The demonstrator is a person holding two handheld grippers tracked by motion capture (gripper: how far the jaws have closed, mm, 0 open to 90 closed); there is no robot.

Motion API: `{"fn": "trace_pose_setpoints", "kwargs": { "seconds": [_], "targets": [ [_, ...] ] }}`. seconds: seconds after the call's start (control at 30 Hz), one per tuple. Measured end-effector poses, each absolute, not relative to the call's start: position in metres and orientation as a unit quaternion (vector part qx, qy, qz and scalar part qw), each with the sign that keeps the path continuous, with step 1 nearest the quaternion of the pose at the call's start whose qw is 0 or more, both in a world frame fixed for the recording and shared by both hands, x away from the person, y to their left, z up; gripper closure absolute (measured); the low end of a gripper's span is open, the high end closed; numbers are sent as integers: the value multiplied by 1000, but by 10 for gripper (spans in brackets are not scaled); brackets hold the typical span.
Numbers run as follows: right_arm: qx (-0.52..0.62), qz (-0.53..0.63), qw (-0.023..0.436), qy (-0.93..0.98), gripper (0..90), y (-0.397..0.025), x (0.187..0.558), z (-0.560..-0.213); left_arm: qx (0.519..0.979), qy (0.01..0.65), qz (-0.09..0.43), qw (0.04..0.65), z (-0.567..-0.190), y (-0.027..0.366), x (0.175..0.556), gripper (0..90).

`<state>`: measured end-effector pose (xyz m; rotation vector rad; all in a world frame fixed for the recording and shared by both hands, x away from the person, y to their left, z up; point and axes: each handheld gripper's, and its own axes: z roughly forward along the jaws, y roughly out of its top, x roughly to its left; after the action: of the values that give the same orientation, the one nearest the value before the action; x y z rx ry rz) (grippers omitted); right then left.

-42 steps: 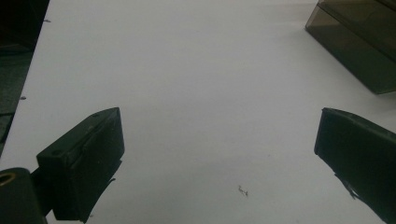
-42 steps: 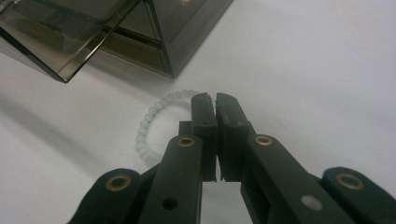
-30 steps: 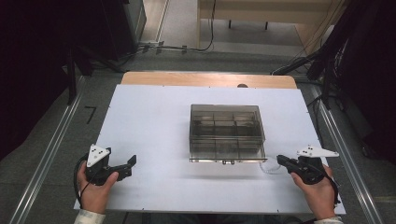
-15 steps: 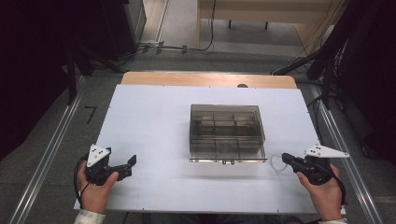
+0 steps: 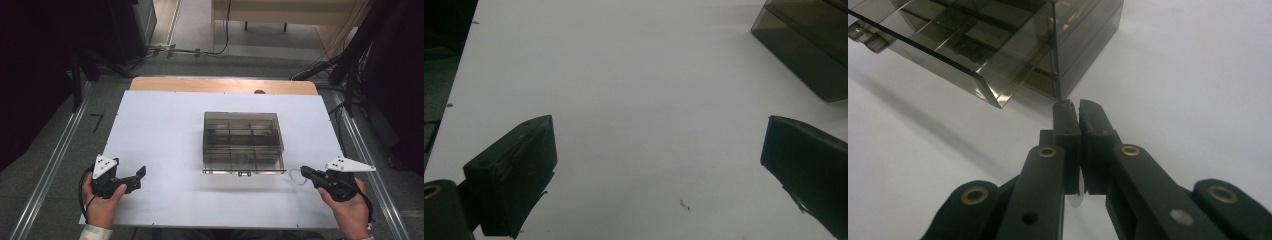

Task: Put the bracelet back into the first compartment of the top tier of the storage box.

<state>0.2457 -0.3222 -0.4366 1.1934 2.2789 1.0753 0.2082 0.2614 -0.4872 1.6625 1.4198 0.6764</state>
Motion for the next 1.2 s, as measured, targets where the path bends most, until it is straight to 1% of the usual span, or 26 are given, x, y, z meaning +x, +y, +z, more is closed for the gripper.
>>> {"fn": "trace_pose_setpoints", "kwargs": {
  "seconds": [0.33,0.67,1.2],
  "targets": [
    [417,385,189,801,853,-324,240,-419,662,565,268,414,-488,261,209,17],
    [401,391,188,807,854,-320,231,-405,663,564,269,412,-488,261,209,17],
    [368,402,179,819,853,-301,219,-379,662,565,269,413,-488,261,209,17]
  ]
}}
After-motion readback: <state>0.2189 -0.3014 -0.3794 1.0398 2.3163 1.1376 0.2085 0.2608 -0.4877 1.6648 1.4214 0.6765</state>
